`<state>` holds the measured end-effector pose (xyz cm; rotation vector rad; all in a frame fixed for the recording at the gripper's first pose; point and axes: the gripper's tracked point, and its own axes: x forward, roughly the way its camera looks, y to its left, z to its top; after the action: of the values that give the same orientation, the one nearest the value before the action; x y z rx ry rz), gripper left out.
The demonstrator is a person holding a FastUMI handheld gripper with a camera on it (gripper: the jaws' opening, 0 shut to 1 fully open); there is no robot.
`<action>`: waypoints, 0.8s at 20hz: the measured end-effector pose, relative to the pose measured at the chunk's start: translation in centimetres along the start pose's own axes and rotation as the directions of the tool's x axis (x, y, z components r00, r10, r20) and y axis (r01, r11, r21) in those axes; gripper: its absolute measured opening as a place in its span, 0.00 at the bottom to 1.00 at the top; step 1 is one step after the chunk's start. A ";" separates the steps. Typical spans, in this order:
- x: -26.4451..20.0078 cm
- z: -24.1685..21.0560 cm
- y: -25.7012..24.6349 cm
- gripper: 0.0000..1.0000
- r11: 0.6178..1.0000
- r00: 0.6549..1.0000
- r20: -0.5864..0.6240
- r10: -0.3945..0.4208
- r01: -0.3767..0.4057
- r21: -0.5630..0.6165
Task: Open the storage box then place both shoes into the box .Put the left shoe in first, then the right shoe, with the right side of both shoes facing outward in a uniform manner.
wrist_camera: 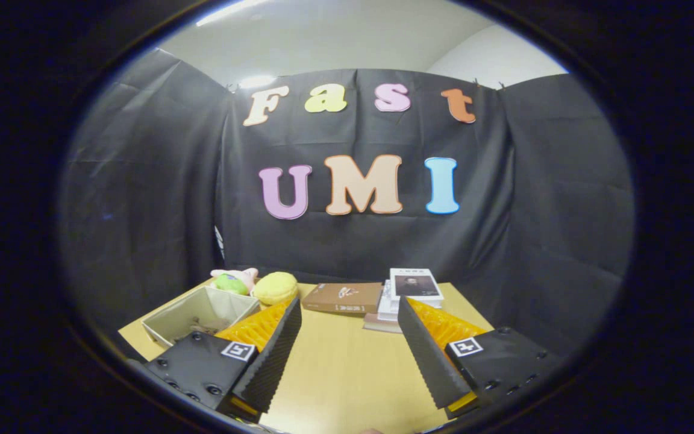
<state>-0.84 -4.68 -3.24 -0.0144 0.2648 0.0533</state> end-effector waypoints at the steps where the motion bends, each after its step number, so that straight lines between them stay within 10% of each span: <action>1: -0.2 0.1 -0.5 1.00 1.000 1.000 0.004 -0.005 0.005 0.000; 16: -0.2 2.9 -2.5 1.00 0.999 0.998 0.052 -0.029 0.028 0.027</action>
<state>-0.18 -7.15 -0.39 0.0095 0.2133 0.0219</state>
